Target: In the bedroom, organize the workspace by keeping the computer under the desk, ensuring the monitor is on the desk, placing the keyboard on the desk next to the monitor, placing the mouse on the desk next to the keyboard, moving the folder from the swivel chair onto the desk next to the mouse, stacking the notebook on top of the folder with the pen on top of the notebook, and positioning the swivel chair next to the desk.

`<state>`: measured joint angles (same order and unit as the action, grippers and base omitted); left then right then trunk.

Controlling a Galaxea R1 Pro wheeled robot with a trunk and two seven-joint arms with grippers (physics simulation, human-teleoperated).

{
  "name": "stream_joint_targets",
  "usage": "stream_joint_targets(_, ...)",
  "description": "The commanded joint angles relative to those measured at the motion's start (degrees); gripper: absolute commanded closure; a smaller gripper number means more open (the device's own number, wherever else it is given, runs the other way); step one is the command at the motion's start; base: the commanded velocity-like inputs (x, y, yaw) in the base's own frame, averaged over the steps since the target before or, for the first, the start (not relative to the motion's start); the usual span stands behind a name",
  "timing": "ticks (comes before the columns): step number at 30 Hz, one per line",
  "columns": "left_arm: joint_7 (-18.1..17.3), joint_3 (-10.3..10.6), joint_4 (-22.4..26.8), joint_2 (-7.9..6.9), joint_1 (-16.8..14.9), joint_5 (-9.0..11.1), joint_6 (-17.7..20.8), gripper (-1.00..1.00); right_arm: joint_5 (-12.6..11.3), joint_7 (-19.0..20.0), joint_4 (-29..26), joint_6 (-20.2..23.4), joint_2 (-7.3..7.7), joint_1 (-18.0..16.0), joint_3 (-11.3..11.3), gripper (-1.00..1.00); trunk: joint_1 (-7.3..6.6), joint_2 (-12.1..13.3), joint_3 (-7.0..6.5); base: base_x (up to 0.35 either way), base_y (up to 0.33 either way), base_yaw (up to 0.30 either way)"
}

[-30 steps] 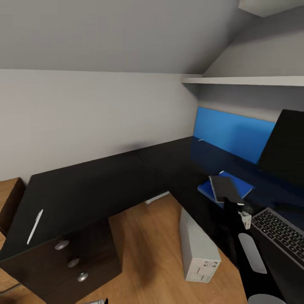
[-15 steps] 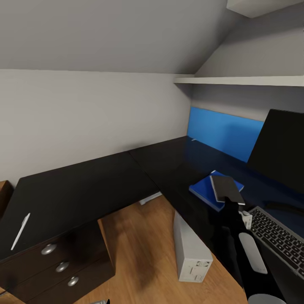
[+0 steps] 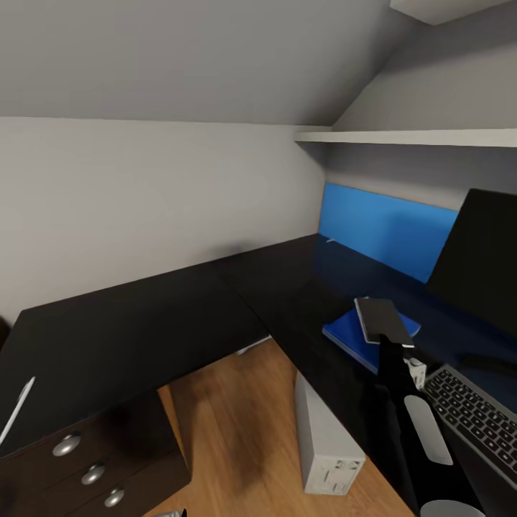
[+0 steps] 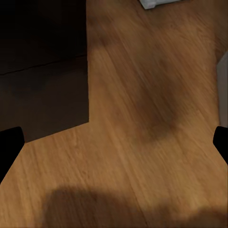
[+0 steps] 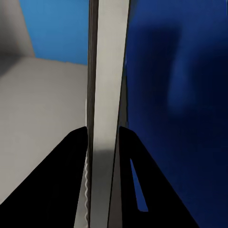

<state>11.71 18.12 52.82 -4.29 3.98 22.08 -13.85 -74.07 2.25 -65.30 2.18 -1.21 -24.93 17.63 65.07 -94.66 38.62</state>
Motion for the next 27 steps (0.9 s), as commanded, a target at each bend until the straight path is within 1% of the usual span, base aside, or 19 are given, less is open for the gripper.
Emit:
stream_joint_targets(1, 0.42, 0.33, 0.07, -0.09, -0.02, 0.48, -0.23, -1.00, -0.65, 0.30, 0.00, 0.24, -0.07, -0.03, 0.17, 1.00, 0.01, -0.02, 0.04, 0.113, -0.001, 0.000)
stream_joint_targets(11, 0.42, 0.29, 0.00, -0.10, -0.03, 0.51, -0.21, -1.00, -0.64, 0.38, 0.06, 0.25, -0.18, -0.03, 0.20, 1.00, 0.01, -0.02, 0.04, 0.029, 0.000, 0.000)
stream_joint_targets(16, 0.42, 0.31, -0.76, -0.10, 0.00, 0.51, -0.27, -1.00, -0.64, 0.18, 0.12, 0.20, -0.17, -0.03, 0.14, 1.00, 0.01, -0.02, 0.04, 0.143, 0.000, 0.000)
stream_joint_targets(26, 0.43, 0.33, -0.86, -0.10, -0.02, 0.50, -0.29, -1.00, -0.47, -0.03, 0.15, 0.11, -0.11, -0.03, 0.15, 1.00, 0.01, -0.02, 0.04, 0.017, 0.000, 0.000)
stream_joint_targets(27, 0.43, 0.33, -0.85, -0.10, -0.02, 0.49, -0.30, -1.00, -0.47, -0.36, 0.16, 0.11, -0.11, -0.03, 0.15, -1.00, 0.01, -0.02, 0.04, 0.003, 0.000, 0.000)
